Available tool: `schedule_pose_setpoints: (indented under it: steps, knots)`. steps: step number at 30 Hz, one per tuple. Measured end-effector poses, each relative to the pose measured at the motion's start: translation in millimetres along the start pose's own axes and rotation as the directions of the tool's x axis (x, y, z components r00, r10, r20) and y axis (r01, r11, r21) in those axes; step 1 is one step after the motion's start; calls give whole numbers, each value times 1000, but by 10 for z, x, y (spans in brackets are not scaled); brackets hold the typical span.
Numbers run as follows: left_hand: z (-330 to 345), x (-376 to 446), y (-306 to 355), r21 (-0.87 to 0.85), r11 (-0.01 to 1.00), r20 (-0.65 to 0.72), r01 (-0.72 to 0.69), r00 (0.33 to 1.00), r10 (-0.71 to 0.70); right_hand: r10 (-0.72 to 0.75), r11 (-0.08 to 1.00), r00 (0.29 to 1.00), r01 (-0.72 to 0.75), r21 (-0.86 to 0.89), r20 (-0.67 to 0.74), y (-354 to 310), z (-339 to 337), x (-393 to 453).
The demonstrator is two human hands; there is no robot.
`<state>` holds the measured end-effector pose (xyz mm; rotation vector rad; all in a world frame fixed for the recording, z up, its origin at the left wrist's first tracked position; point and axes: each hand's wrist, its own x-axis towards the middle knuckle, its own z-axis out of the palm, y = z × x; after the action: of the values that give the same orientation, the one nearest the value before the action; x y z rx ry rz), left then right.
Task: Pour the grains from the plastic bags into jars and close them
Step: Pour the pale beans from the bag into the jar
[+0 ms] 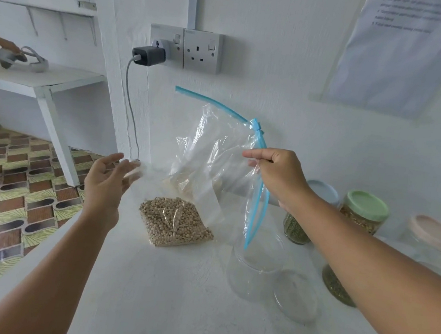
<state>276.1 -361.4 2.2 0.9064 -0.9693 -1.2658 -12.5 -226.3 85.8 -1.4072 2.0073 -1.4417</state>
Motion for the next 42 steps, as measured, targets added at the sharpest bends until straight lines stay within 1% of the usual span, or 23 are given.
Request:
schedule_pose_setpoints:
  steps: [3, 6, 8, 11, 12, 14, 15, 16, 18, 20, 22, 25, 27, 29, 30, 35, 38, 39, 42]
  knots:
    - [-3, -1, 78, 75, 994, 17, -76, 997, 75, 6, 1000, 1000, -6, 0, 0, -6, -4, 3]
    - [0, 8, 106, 210, 966, 73, -151, 988, 139, 5, 1000, 1000, -5, -5, 7, -1, -8, -4]
    - [-26, 19, 96, 265, 944, 40, -196, 981, 192, 9, 1000, 1000, -9, -11, 3, 7, -4, -5]
    - [-59, 17, 95, 216, 950, -91, -225, 964, 249, 31, 999, 999, -30, 10, -38, 32, -19, 11]
    - [-66, 20, 77, 200, 951, -96, -234, 962, 257, 35, 999, 998, -34, 13, -43, 42, -26, 11]
    - [-63, 20, 40, 219, 944, -60, -246, 962, 265, 31, 1000, 999, -31, -3, -22, 47, -28, -6]
    - [-53, 14, 34, 227, 943, -62, -244, 962, 264, 27, 1000, 1000, -27, -12, -13, 48, -28, -13]
    - [-42, 13, 29, 222, 947, -95, -233, 961, 259, 24, 1000, 1000, -24, -13, -14, 48, -27, -14]
    - [-21, -9, 18, 178, 967, -177, -182, 961, 213, 24, 1000, 999, -25, -3, -22, 43, -28, -11]
    - [-22, -44, -3, 150, 978, -174, -142, 970, 168, 22, 1000, 1000, -22, 0, -9, 35, -30, -16]
    - [-56, -85, -27, 165, 977, -84, -136, 985, 151, 17, 1000, 1000, -17, 5, 4, 31, -34, -27]
    - [-210, -150, -111, 133, 987, 109, -84, 992, 70, 13, 1000, 1000, -14, 28, 20, 32, -33, -34]
    - [-323, -220, -185, 113, 993, 242, -21, 970, -7, 15, 999, 1000, -17, 49, 27, 42, -33, -36]
    - [-350, -308, -232, 149, 988, 362, 45, 927, -97, 9, 998, 999, -11, 59, 33, 50, -40, -42]
    - [-347, -326, -252, 179, 981, 389, 68, 911, -134, 5, 998, 999, -8, 63, 38, 52, -41, -41]
    - [-190, -217, -325, 250, 958, 398, 137, 888, -231, -27, 995, 994, 17, 94, 108, 120, -31, -46]
    - [-139, -189, -441, 368, 922, 437, 122, 852, -287, -15, 996, 989, 2, 85, 145, 192, -16, -70]
    - [-134, -188, -497, 383, 916, 428, 119, 856, -290, -17, 996, 989, 4, 88, 146, 207, -9, -76]
    - [-119, -161, -629, 364, 923, 333, 128, 907, -257, -25, 991, 992, 8, 132, 126, 174, 7, -67]
